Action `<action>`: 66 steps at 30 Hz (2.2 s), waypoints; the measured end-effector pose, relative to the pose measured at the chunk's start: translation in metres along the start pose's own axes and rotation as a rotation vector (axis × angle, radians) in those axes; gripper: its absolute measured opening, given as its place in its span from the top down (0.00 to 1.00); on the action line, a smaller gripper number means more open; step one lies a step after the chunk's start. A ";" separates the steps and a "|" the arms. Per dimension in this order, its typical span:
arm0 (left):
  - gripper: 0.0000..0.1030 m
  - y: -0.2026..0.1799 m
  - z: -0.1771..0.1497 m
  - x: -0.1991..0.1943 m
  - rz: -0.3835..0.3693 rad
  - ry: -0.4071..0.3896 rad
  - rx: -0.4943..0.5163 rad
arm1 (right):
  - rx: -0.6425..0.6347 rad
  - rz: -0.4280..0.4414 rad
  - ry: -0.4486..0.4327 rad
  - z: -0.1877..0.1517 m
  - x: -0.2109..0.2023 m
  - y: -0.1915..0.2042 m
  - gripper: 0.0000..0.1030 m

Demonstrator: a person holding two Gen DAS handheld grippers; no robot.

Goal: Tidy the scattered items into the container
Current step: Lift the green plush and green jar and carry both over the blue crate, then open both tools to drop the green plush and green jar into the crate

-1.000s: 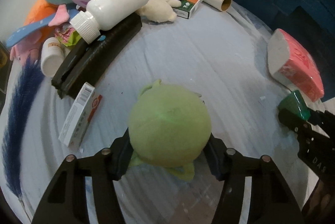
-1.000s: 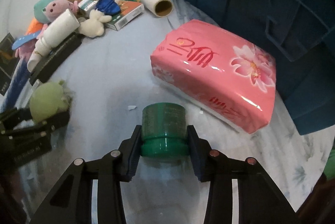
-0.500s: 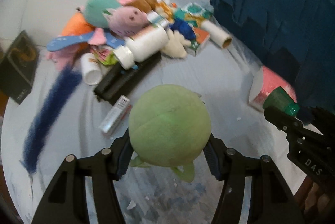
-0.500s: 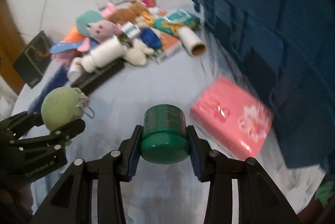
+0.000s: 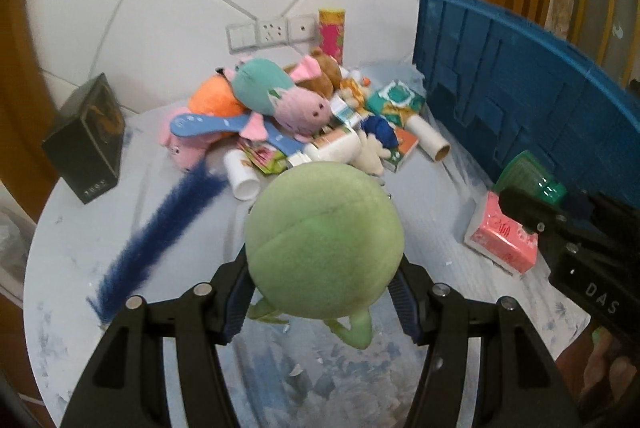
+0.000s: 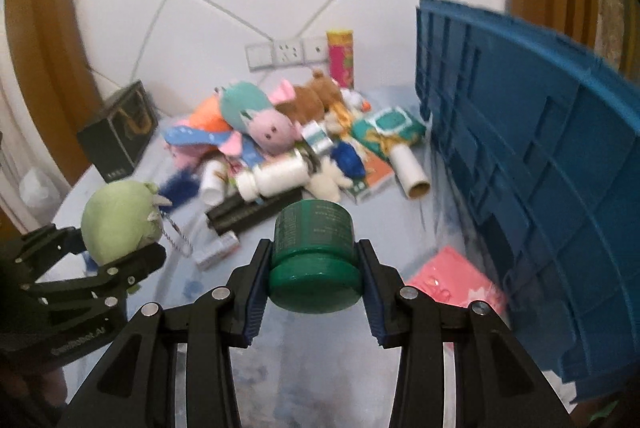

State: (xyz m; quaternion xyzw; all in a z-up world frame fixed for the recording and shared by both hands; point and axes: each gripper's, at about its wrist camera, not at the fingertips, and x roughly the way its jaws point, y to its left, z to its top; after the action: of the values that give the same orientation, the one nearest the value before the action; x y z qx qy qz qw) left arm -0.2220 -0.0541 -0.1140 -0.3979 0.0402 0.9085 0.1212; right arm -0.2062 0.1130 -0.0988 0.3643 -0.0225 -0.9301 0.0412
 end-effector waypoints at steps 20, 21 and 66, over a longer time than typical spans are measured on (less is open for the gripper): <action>0.42 -0.106 0.057 -0.068 -0.089 -0.204 0.030 | -0.026 -0.050 -0.220 0.043 -0.110 -0.066 0.60; 0.42 -0.119 0.064 -0.072 -0.098 -0.220 0.026 | -0.031 -0.054 -0.234 0.046 -0.116 -0.078 0.60; 0.05 -0.413 0.146 -0.048 -0.145 -0.173 0.240 | 0.159 -0.266 -0.249 0.041 -0.156 -0.409 0.00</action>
State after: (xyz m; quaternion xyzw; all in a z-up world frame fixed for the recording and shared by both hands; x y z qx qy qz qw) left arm -0.1906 0.3608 0.0298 -0.3026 0.1087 0.9170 0.2363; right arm -0.1440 0.5349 0.0072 0.2484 -0.0526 -0.9605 -0.1139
